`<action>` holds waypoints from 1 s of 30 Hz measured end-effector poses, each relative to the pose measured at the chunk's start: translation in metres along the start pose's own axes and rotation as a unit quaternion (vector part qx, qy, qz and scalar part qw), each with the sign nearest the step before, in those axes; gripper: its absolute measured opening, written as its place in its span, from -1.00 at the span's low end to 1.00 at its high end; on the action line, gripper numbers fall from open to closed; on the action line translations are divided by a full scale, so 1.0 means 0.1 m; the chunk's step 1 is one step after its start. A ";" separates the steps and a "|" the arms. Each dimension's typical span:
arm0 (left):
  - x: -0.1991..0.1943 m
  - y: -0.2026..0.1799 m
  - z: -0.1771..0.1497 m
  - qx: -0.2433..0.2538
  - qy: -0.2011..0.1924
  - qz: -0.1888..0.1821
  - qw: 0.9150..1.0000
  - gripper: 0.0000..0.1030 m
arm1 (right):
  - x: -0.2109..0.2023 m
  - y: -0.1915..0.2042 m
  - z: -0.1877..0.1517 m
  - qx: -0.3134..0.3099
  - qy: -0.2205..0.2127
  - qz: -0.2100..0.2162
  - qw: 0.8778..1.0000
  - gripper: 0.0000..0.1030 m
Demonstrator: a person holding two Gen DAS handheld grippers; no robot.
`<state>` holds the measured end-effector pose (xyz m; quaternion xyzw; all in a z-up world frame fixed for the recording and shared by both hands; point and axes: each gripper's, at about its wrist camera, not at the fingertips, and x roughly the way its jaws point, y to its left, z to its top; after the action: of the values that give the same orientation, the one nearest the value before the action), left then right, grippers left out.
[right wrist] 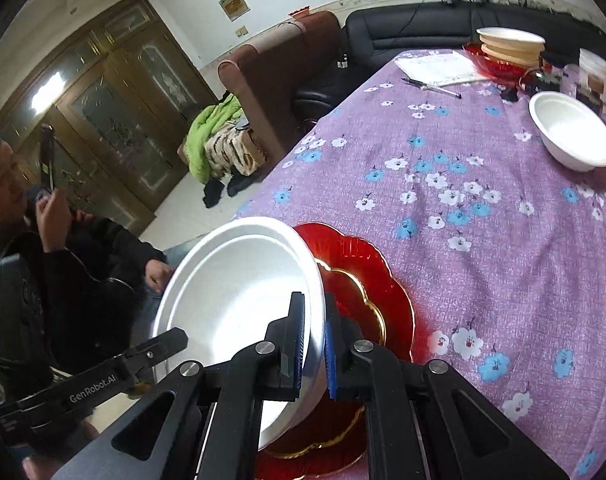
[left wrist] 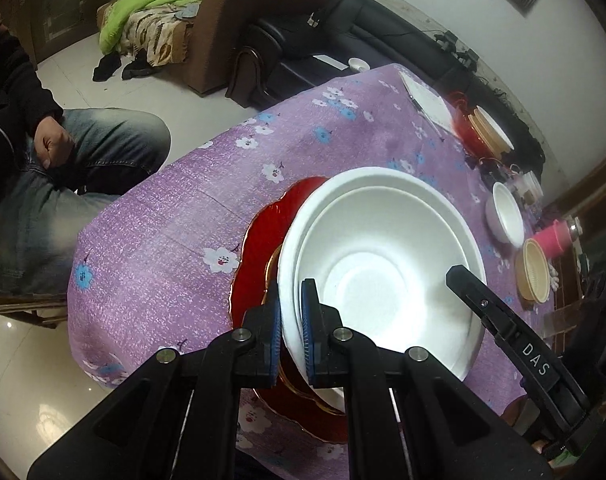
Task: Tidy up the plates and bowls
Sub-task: 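Carry the bowl with both grippers and lower it into the bowl on the red plates, then open both grippers and withdraw from the stacked bowls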
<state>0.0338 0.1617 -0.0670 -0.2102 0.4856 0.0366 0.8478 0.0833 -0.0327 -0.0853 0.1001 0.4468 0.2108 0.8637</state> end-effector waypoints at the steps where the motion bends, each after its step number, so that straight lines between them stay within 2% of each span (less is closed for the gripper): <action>1: 0.00 0.00 -0.01 0.006 -0.001 0.005 1.000 -0.86 | 0.02 0.02 -0.01 -0.005 0.000 -0.004 1.000 -0.77; 6: -0.03 -0.05 -0.01 0.034 -0.018 0.029 0.999 -0.85 | 0.04 0.06 -0.05 -0.017 -0.008 -0.014 1.000 -0.73; 8: -0.07 -0.07 -0.02 0.043 -0.026 0.038 0.998 -0.82 | 0.02 0.04 -0.04 -0.016 -0.012 -0.015 1.000 -0.61; 10: -0.12 -0.09 -0.03 0.052 -0.036 0.047 0.997 -0.82 | -0.02 0.00 -0.05 -0.010 -0.014 -0.009 1.000 -0.41; 12: -0.18 -0.10 -0.04 0.055 -0.044 0.052 0.996 -0.82 | -0.08 -0.04 -0.04 -0.003 -0.020 0.001 1.000 -0.36; 17: -0.35 -0.07 -0.09 0.055 -0.069 0.062 0.994 -0.81 | -0.32 -0.16 -0.04 0.009 -0.058 0.021 0.998 -0.23; 20: -0.50 -0.06 -0.10 0.047 -0.096 0.069 0.992 -0.82 | -0.47 -0.29 -0.03 0.021 -0.082 0.028 0.996 -0.22; 23: -0.69 -0.12 -0.12 0.047 -0.133 0.073 0.987 -0.82 | -0.61 -0.47 -0.03 0.040 -0.104 0.027 0.993 -0.09; 25: -0.76 -0.21 -0.14 0.055 -0.145 0.062 0.986 -0.70 | -0.67 -0.61 -0.02 0.055 -0.115 0.023 0.992 -0.05; 27: -0.82 -0.34 -0.19 0.072 -0.151 0.051 0.984 -0.42 | -0.73 -0.78 -0.01 0.071 -0.122 0.017 0.990 -0.05; 29: -0.84 -0.57 -0.25 0.100 -0.154 0.041 0.982 -0.27 | -0.80 -0.96 -0.01 0.089 -0.129 0.012 0.988 -0.04; 30: -0.83 -0.67 -0.27 0.113 -0.153 0.036 0.981 -0.27 | -0.83 -1.04 -0.01 0.096 -0.132 0.010 0.987 -0.04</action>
<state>-0.0143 0.1016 0.0126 -0.0872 0.3582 0.0435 0.9285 0.0684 -0.1634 -0.0627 0.2144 0.3465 0.1606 0.8990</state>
